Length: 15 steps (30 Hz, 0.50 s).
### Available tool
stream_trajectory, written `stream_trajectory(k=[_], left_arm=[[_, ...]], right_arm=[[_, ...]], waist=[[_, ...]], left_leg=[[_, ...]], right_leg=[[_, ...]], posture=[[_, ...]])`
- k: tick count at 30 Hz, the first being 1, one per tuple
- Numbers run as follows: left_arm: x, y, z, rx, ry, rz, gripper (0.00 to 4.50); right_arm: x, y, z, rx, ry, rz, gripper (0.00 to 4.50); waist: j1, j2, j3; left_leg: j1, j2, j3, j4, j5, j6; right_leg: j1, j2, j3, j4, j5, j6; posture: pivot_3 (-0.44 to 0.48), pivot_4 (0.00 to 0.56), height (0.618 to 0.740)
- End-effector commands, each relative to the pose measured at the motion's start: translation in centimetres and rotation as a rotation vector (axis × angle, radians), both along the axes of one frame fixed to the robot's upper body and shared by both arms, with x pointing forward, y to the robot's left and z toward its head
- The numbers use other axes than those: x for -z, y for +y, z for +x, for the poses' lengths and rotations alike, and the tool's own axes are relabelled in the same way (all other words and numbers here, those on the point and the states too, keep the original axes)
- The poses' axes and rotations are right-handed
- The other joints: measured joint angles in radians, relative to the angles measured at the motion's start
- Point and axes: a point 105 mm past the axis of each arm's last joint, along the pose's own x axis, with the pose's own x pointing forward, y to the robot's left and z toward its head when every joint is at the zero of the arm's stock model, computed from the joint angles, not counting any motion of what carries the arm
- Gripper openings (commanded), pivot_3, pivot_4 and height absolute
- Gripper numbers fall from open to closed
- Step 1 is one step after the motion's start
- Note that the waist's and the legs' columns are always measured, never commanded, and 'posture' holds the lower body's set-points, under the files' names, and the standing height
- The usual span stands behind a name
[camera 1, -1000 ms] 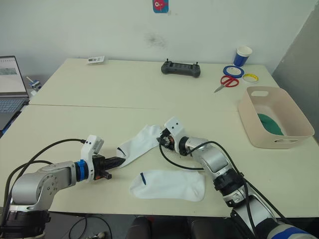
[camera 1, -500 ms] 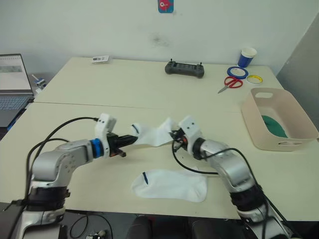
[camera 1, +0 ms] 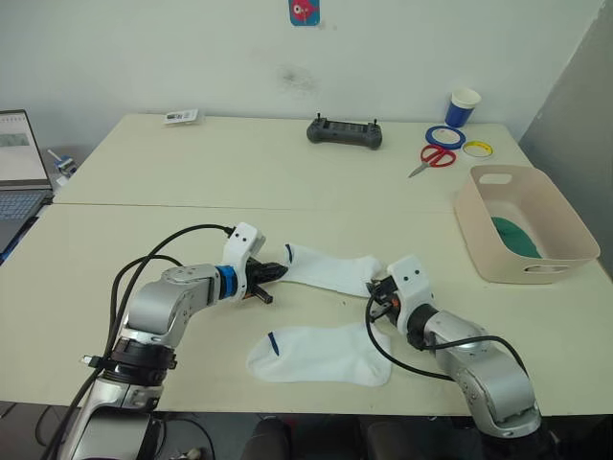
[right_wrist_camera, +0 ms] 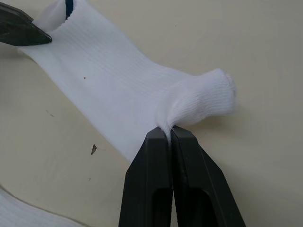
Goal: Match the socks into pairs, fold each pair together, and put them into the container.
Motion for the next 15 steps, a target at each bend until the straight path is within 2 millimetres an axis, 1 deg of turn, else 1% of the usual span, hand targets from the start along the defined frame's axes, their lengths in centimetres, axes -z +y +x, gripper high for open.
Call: stream_trajectory(k=[1, 2, 4, 8, 10, 11, 12, 13, 14, 15], left_arm=[[-0.4, 1.0, 0.1, -0.015, -0.035, 0.037, 0.51], [-0.4, 1.3, 0.1, -0.025, -0.036, 0.039, 0.69], [-0.8, 1.8, -0.1, -0.028, -0.04, 0.032, 1.31], [-2.1, 3.0, -0.9, -0.012, -0.057, 0.006, 2.6], [-2.8, 4.1, -0.7, -0.038, -0.08, -0.009, 3.27], [-3.1, 4.6, -0.5, -0.053, -0.09, -0.014, 3.53], [-3.3, 5.0, -0.5, -0.062, -0.091, -0.028, 3.93], [-3.6, 5.3, -0.5, -0.063, -0.084, -0.052, 4.26], [-3.8, 5.6, -0.5, -0.059, -0.076, -0.07, 4.45], [-3.8, 5.8, -0.5, -0.064, -0.07, -0.085, 4.45]], right_arm=[[-0.4, -1.2, 0.3, 0.047, -0.03, -0.005, 0.53], [-0.4, -1.3, 0.3, 0.047, -0.029, -0.012, 0.75], [-0.3, -1.5, 0.1, 0.042, -0.031, -0.036, 1.45], [-0.4, -1.9, -0.4, 0.049, -0.036, -0.04, 2.91], [-0.7, -2.1, -0.6, 0.053, -0.047, -0.041, 3.66], [-0.8, -2.2, -0.7, 0.054, -0.052, -0.043, 3.97], [-0.9, -2.3, -0.8, 0.054, -0.058, -0.047, 4.39], [-1.2, -2.4, -0.9, 0.055, -0.069, -0.049, 4.5], [-1.4, -2.5, -1.0, 0.051, -0.08, -0.047, 4.5], [-1.8, -2.4, -1.0, 0.04, -0.095, -0.042, 4.5]], waist=[[0.0, 0.0, 0.0], [0.0, 0.0, 0.0], [0.0, 0.0, 0.0], [-0.005, 0.0, 0.0], [-0.006, 0.0, 0.0], [-0.005, 0.0, 0.0], [-0.005, 0.0, 0.0], [-0.005, 0.0, 0.0], [-0.005, 0.0, 0.0], [-0.005, 0.0, 0.0]], left_leg=[[0.0, 0.0, 0.0, 0.0, 0.0, 0.0], [0.0, 0.0, 0.0, 0.0, 0.0, 0.0], [0.0, 0.0, 0.0, 0.0, 0.0, 0.0], [0.0, 0.0, 0.0, 0.0, 0.0, 0.0], [0.0, 0.001, 0.0, 0.0, 0.0, 0.0], [0.0, 0.001, 0.0, 0.0, 0.0, 0.0], [0.0, 0.001, -0.001, 0.0, 0.0, 0.0], [0.0, 0.0, 0.0, 0.0, 0.0, 0.0], [0.0, 0.0, 0.0, 0.0, 0.0, 0.0], [0.0, 0.0, 0.0, 0.0, 0.0, 0.0]], right_leg=[[0.0, 0.0, 0.0, 0.0, 0.0, 0.0], [0.0, 0.0, 0.0, 0.0, 0.0, 0.0], [0.0, 0.0, 0.0, 0.0, 0.0, 0.0], [0.0, 0.0, 0.0, 0.0, 0.0, 0.0], [0.0, 0.0, 0.0, 0.0, 0.0, 0.0], [0.0, 0.0, 0.0, 0.0, 0.0, 0.0], [0.0, 0.0, -0.001, 0.0, 0.0, 0.0], [0.0, 0.0, -0.001, 0.0, 0.0, 0.0], [0.0, 0.0, -0.001, 0.0, 0.0, 0.0], [0.0, 0.0, -0.001, 0.0, 0.0, 0.0]], posture=[[0.0, 0.15, 0.74], [0.0, 0.15, 0.74], [0.0, 0.15, 0.74], [0.0, 0.15, 0.74], [0.0, 0.15, 0.74], [0.0, 0.15, 0.74], [0.0, 0.15, 0.74], [0.0, 0.15, 0.74], [0.0, 0.15, 0.74], [0.0, 0.15, 0.74]])
